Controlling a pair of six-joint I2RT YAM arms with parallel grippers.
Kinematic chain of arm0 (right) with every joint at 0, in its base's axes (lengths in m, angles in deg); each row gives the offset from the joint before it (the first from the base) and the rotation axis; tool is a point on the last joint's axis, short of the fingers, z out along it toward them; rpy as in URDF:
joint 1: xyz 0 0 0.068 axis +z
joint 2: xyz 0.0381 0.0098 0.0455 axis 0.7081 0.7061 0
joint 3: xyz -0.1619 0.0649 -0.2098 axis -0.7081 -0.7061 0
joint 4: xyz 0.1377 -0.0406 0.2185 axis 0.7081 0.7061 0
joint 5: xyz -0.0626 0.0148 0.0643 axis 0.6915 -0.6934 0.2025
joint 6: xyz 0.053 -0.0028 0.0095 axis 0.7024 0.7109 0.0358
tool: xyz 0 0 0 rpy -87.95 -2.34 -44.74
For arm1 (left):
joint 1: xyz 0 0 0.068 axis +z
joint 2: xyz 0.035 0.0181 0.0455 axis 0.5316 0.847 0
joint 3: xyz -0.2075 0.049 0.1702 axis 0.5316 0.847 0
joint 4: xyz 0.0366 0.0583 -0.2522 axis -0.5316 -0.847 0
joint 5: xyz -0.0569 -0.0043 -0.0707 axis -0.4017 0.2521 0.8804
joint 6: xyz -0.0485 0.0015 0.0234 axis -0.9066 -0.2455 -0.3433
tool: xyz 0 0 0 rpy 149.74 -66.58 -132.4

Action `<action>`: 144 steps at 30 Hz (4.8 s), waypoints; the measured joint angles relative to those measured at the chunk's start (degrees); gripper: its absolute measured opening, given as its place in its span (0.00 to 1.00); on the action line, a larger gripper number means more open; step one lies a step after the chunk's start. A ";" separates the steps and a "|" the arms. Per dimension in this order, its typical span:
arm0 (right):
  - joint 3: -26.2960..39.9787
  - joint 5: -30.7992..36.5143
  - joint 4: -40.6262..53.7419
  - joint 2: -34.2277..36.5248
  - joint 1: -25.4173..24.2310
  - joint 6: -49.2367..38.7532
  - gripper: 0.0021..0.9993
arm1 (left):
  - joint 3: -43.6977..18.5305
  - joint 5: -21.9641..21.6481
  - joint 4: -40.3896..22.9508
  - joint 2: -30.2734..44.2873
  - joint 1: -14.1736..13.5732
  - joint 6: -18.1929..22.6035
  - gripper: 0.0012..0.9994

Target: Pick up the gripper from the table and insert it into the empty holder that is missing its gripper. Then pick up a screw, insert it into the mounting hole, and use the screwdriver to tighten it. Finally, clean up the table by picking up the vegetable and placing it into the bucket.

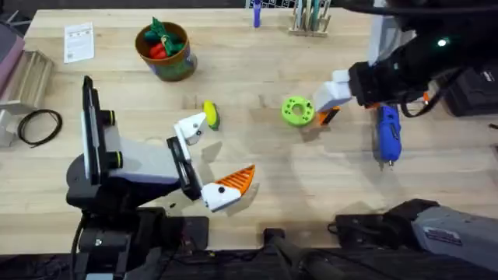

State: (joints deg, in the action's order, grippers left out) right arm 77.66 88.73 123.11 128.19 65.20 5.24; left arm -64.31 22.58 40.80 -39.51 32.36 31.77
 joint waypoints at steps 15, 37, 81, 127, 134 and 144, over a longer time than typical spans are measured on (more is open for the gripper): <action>-0.08 0.03 -0.74 4.55 -3.60 -0.70 0.99 | 0.00 0.00 0.00 0.00 0.00 0.00 0.99; -0.66 2.51 -4.01 13.13 -4.55 4.07 0.91 | 0.00 -0.01 0.00 0.00 0.02 0.00 0.99; -0.66 -0.20 -6.17 15.95 -4.55 5.89 0.01 | 0.00 -0.01 0.00 0.00 0.01 0.00 0.99; -16.52 -66.05 -45.55 3.79 -4.94 -1.33 0.01 | 0.00 -0.02 0.00 0.00 0.02 0.00 0.99; -16.88 -77.00 -60.22 12.27 -4.94 5.17 0.01 | 0.00 -0.02 0.00 0.00 0.01 0.00 0.99; -23.82 -85.90 -122.24 16.24 -5.37 40.23 0.01 | 0.00 -0.02 0.00 0.00 0.00 -0.02 0.99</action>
State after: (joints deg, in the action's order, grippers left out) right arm 53.84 2.82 0.87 144.43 59.83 45.46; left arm -64.31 22.56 40.80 -39.51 32.36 31.76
